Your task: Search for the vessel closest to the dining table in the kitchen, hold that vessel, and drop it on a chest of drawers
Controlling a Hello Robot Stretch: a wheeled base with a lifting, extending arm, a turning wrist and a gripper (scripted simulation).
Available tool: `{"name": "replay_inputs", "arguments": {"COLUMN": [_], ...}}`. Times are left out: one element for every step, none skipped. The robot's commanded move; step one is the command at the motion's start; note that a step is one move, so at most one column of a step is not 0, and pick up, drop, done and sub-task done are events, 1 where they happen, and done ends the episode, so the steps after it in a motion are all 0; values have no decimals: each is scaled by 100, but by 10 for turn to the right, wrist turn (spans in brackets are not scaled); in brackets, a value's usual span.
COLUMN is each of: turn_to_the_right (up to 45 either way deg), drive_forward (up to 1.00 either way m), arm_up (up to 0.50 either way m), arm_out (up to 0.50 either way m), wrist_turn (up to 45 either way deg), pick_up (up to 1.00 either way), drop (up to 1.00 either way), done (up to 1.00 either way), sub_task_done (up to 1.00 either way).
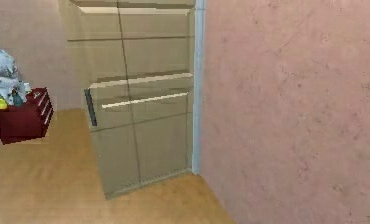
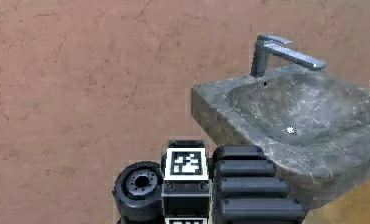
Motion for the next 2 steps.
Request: {"name": "replay_inputs", "arguments": {"turn_to_the_right": [-180, 0], "drive_forward": [0, 70], "arm_up": [0, 0], "arm_out": [0, 0], "wrist_turn": [0, 0], "pick_up": [0, 0], "drop": [0, 0], "done": [0, 0], "sub_task_done": [0, 0]}}
